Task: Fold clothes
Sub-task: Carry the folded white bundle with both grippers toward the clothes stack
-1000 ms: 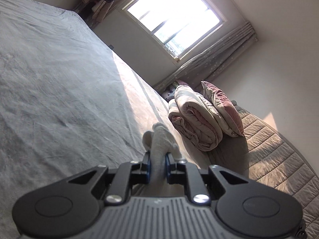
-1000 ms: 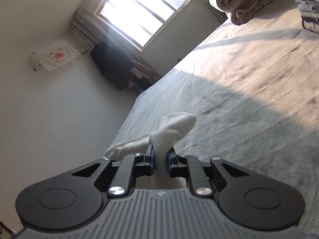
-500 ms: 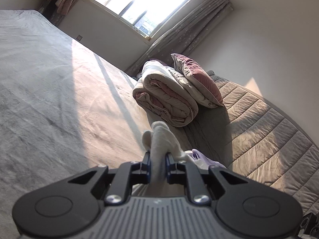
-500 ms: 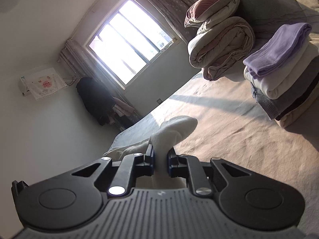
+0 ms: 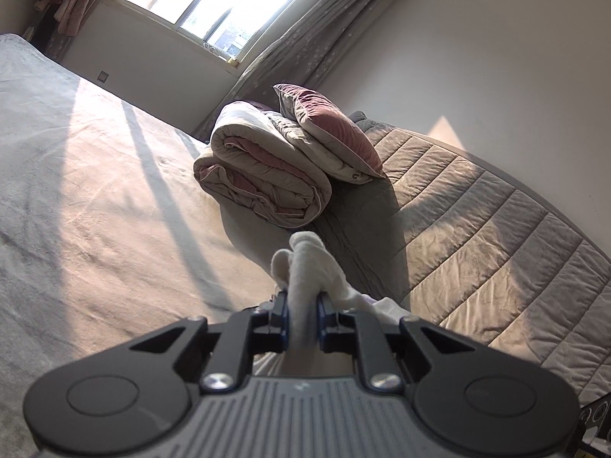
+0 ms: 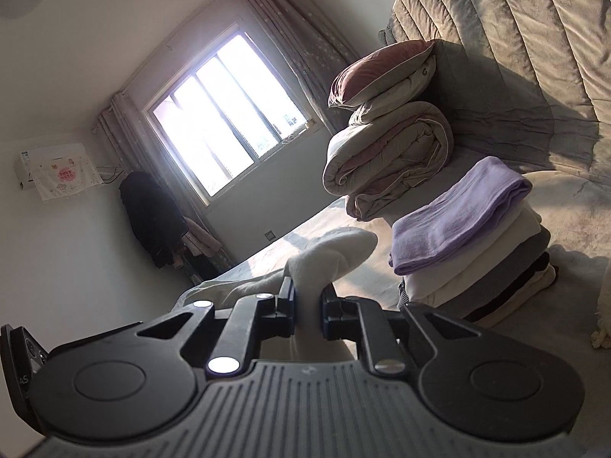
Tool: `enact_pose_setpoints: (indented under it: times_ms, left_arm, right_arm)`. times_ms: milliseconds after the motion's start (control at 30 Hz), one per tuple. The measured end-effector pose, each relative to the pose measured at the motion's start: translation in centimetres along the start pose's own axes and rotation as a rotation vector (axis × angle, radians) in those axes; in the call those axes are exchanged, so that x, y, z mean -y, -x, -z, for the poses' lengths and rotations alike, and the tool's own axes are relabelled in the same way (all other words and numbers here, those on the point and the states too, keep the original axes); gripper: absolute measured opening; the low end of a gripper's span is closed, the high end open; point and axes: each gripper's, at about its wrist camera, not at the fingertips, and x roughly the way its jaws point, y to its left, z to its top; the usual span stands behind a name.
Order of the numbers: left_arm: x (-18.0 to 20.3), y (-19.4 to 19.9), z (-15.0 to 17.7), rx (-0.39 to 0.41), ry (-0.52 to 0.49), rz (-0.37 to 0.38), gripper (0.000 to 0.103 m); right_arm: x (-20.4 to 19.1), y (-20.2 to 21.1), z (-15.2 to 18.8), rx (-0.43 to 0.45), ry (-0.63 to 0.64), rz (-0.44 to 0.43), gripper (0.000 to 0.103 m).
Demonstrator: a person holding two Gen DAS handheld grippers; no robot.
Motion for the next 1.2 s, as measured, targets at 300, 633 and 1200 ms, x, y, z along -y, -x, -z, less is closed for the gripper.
enact_pose_setpoints:
  times_ms: [300,633,1200]
  left_arm:
    - [4.4,-6.3,-0.1,0.0,-0.043,0.075,0.014]
    - [7.5,-13.3,-0.6,0.002,-0.046,0.111,0.014]
    - [4.5,-24.6,0.1,-0.031,-0.12,-0.104,0.018]
  right_arm:
    - [4.6,-0.4,-5.1,0.063,0.017,0.032,0.014]
    - [9.1,-3.4,-10.3,0.093,0.051,0.059,0.014]
    - [14.0,-14.5,-8.6,0.004,0.194,0.205,0.022]
